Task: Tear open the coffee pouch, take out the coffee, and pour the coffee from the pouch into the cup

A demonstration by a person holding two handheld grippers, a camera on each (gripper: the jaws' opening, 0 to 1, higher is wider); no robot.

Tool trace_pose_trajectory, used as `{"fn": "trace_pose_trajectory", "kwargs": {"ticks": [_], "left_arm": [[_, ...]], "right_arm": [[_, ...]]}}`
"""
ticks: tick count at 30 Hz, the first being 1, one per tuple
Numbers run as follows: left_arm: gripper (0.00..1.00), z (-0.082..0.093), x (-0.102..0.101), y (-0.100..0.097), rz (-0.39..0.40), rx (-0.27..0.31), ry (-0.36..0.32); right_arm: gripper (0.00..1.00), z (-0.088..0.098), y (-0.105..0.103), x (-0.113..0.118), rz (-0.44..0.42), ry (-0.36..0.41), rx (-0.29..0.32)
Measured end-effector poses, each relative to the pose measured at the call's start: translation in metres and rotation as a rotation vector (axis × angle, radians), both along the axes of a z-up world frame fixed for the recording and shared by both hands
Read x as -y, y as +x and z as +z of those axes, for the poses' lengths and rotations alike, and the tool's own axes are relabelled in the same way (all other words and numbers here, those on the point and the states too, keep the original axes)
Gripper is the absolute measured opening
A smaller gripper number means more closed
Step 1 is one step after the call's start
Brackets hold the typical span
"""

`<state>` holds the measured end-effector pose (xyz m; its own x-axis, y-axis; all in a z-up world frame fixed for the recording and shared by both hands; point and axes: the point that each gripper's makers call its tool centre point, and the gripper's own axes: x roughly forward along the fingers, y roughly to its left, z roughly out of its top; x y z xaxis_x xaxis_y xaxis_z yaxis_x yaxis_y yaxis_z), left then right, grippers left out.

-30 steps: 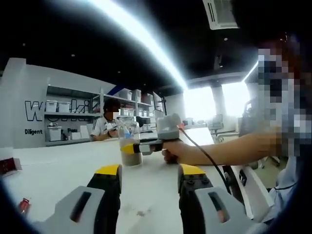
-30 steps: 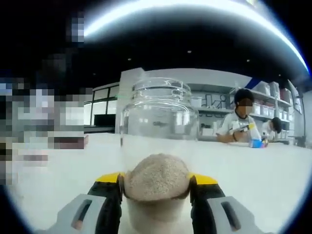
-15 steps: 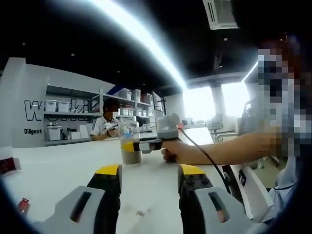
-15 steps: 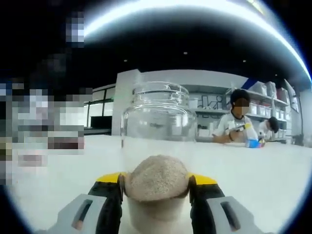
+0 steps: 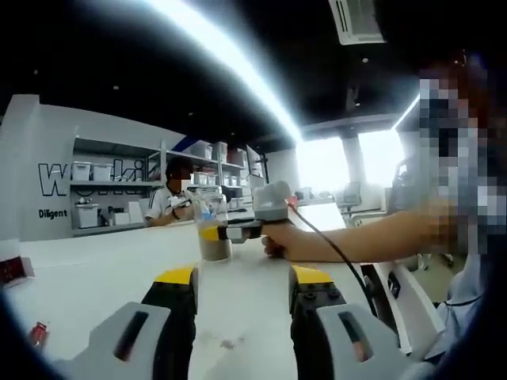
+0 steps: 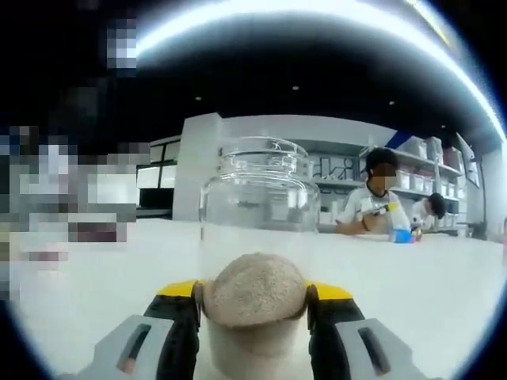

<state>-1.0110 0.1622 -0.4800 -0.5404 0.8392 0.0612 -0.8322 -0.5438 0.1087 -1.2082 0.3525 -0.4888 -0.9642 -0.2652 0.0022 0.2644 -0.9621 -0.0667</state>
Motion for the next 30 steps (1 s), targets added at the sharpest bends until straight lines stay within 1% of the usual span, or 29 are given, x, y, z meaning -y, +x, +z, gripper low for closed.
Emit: {"fn": "trace_pose_trajectory", "kwargs": {"ticks": [13, 20, 30], "left_arm": [[0.48, -0.001, -0.001, 0.001, -0.008, 0.002, -0.004], [0.48, -0.002, -0.002, 0.002, -0.009, 0.003, -0.008], [0.48, -0.004, -0.003, 0.002, -0.013, 0.005, -0.019]], "right_arm": [[0.54, 0.001, -0.001, -0.001, 0.004, 0.012, -0.009], [0.54, 0.003, -0.001, -0.008, -0.022, -0.005, -0.015], [0.54, 0.003, -0.003, -0.016, -0.048, -0.005, -0.017]]}}
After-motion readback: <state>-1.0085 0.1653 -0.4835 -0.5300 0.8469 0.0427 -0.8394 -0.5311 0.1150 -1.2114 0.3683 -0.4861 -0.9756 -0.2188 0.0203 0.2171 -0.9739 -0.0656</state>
